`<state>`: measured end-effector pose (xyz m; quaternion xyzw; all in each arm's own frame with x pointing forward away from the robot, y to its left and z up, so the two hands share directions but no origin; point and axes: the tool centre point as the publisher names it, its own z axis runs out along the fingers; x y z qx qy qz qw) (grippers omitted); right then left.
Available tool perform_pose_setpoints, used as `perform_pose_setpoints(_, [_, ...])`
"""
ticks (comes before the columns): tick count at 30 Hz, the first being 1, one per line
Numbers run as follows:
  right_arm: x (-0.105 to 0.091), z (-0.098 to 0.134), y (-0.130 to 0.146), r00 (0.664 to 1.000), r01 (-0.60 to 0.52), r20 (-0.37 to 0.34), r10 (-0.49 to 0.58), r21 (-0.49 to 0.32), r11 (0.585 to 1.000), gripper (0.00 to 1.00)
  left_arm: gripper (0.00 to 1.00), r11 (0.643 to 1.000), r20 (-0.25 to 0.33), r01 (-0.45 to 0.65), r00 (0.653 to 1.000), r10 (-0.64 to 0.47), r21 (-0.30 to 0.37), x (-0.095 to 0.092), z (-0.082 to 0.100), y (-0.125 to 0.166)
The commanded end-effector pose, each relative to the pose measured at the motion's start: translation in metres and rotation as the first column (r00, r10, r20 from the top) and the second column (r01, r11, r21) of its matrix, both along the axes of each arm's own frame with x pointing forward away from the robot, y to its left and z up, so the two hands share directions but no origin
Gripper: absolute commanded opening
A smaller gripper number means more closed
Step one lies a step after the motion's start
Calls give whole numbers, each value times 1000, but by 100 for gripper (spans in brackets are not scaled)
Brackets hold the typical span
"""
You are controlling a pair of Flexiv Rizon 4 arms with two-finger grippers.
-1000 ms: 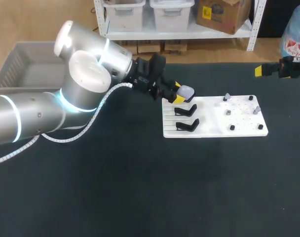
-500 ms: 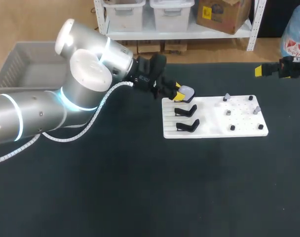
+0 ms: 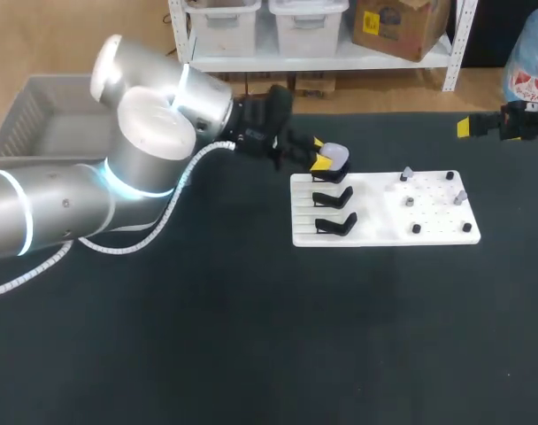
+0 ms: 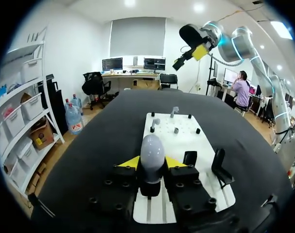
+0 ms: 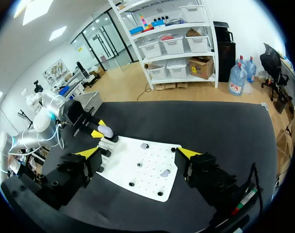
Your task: Pick up each earbud case from the left stands, insert the matching earbuds, close the lid, and place the case in the box.
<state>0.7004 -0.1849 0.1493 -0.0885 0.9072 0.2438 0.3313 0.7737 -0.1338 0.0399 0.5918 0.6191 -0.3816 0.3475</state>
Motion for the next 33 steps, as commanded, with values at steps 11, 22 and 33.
perform_pose_setpoints(11, [0, 0, 0, 1000, 0, 0, 0, -1, 1000, 100, 0, 959, 16, -18, 1000, 23, -282, -35, 52, 25])
perform_pose_setpoints(22, [0, 0, 0, 1000, 0, 0, 0, -1, 1000, 100, 0, 938, 107, 15, 994, 23, -345, -79, 89, 22])
perform_pose_setpoints(33, [0, 0, 0, 1000, 0, 0, 0, -1, 1000, 100, 0, 925, 108, -3, 993, 48, -379, -98, 96, 27])
